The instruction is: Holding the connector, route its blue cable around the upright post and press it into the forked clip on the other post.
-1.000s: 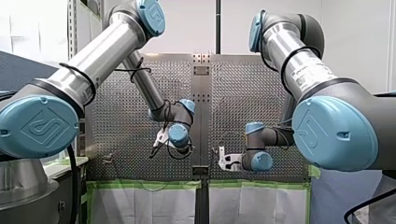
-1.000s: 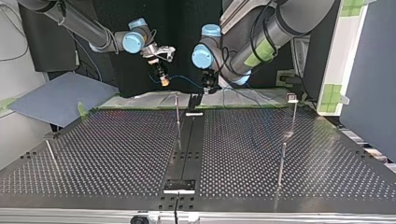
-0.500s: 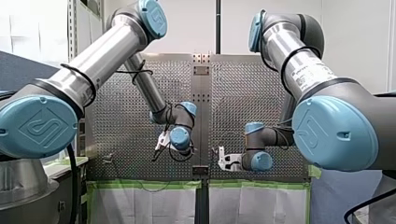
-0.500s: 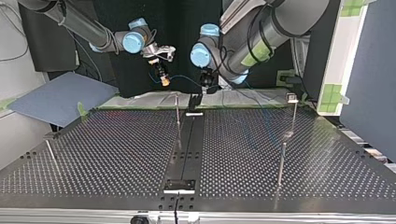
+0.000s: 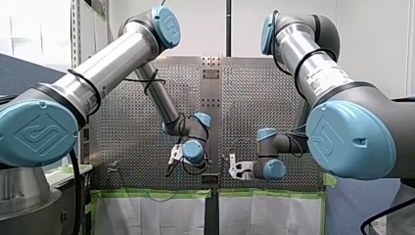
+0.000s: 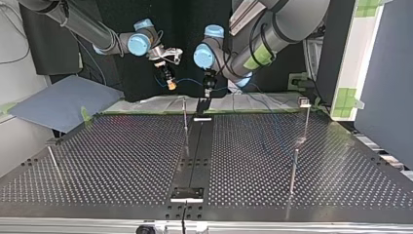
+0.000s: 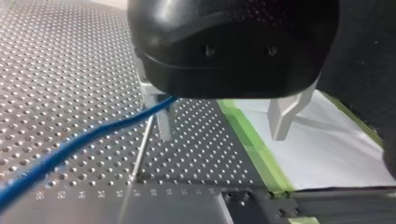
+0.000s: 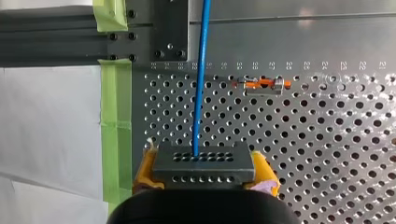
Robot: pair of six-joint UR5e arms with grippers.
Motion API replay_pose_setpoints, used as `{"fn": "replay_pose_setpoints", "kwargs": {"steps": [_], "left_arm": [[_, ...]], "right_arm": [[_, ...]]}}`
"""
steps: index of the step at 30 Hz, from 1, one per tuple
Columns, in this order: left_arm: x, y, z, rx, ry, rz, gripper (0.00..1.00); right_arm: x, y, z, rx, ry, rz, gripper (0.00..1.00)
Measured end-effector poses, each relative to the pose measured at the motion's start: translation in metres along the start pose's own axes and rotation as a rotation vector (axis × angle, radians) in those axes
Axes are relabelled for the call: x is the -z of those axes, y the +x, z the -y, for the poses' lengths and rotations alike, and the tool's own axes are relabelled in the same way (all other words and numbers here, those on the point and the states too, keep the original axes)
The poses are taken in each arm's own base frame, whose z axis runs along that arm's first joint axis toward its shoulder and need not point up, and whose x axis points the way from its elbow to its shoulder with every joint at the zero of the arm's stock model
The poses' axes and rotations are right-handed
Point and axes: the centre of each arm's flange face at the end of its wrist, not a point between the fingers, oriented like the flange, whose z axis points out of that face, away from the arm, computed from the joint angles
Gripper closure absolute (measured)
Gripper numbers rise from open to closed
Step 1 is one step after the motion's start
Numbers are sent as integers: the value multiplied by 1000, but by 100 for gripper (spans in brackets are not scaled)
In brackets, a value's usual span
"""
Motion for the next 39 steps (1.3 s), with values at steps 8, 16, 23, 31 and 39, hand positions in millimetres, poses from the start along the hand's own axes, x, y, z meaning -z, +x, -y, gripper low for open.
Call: {"fn": "replay_pose_setpoints", "kwargs": {"steps": [8,16,23,31,39], "left_arm": [[2,-1,7,73,21,17,2],[2,-3,8,121,-10,39,13],[1,-5,9,133,-10,58,83],[0,-6,11,138,3,67,100],[0,-6,12,147,14,68,100]], "right_arm": [[0,0,-1,-2,-2,3,100],[1,0,-1,-3,-2,5,100],[0,0,-1,-4,-1,5,100],[0,0,-1,-5,-2,4,100],[-2,2,-8,-12,-13,-2,100]]}}
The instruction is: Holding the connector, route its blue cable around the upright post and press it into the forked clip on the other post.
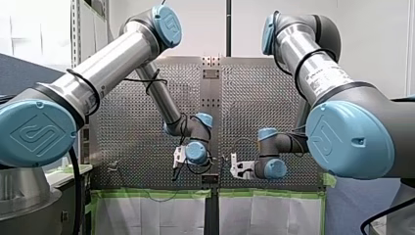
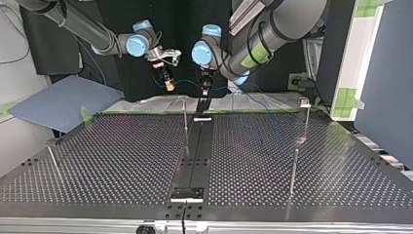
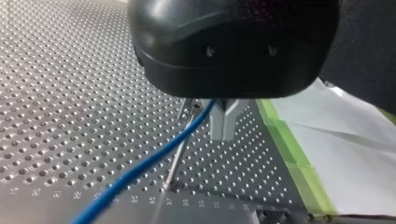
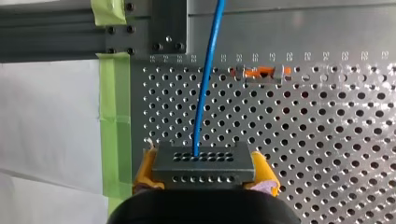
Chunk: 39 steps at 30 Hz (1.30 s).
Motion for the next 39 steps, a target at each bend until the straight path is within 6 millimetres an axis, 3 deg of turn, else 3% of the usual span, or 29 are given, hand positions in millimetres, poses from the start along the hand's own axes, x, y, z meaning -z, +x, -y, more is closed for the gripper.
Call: {"fn": "replay_pose_setpoints", "kwargs": {"steps": [6,13,39], "left_arm": [[-2,4,2,24,12,6,100],[-7,23,4,41,19,6,100],[-19,14,9,143,34,67,100]], "right_arm": [[-4,5,-9,-5,-12,-9,100],[-7,8,-18,-10,-26,-18,100],[-27,31,-55,-26,-70,-68,100]]}}
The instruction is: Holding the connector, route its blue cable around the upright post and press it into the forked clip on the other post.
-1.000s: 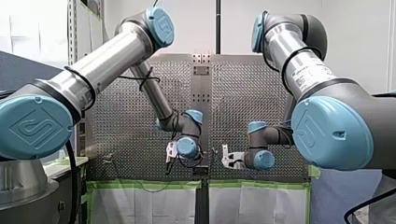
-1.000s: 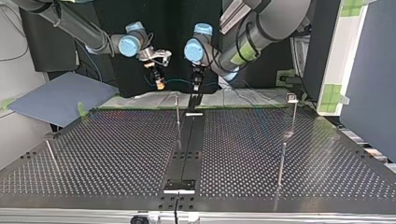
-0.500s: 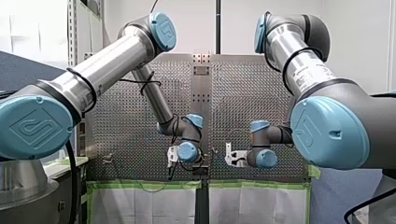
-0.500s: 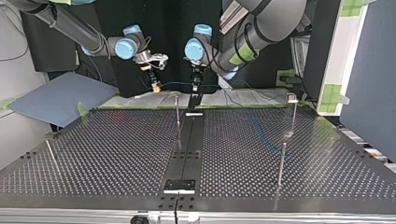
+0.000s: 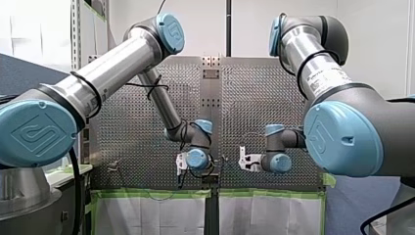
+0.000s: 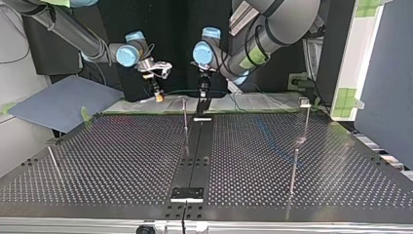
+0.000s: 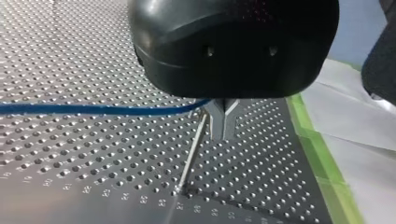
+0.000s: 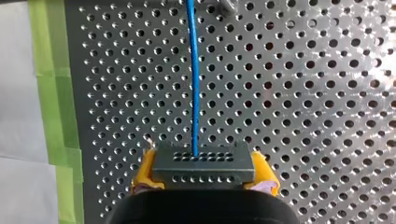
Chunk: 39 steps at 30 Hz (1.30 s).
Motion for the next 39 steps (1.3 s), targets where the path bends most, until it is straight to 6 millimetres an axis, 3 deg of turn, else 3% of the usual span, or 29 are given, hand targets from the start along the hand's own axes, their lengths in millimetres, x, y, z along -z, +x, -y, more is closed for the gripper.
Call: {"fn": "replay_pose_setpoints", "kwargs": {"steps": [10,16,39], "left_arm": [[-17,14,9,15,18,-13,100],[-28,7,15,41,26,5,100],[-32,6,16,73,52,2,100]], "right_arm": [[-4,5,-13,-6,-19,-3,100],[-6,7,-19,-8,-28,-2,100],[-6,10,-41,-19,-63,5,100]]}}
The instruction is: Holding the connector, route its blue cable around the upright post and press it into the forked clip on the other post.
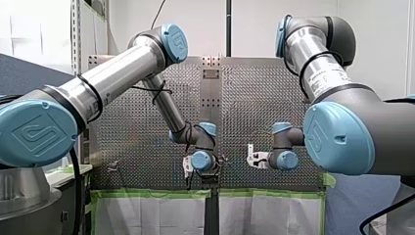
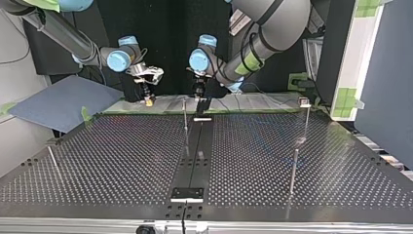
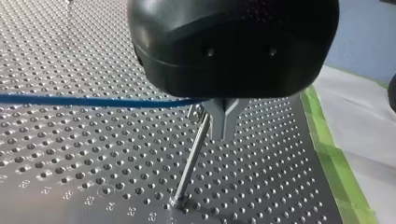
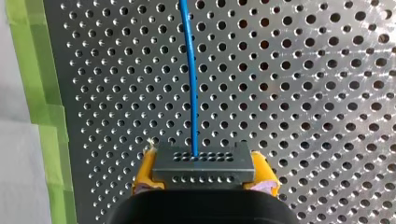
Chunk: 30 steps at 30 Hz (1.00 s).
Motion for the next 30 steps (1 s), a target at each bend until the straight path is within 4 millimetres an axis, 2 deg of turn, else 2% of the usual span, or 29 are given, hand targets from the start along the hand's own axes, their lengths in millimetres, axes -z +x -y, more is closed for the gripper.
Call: {"fn": "replay_pose_setpoints", "kwargs": {"steps": [12,23,30], "left_arm": [[-1,0,1,23,14,0,100],[-5,-3,1,61,30,5,100],[-14,-12,2,97,36,18,100]], "right_arm": [[0,0,-4,-2,-7,3,100],[0,-1,0,4,1,1,100],[-1,-1,1,6,3,-2,100]]}}
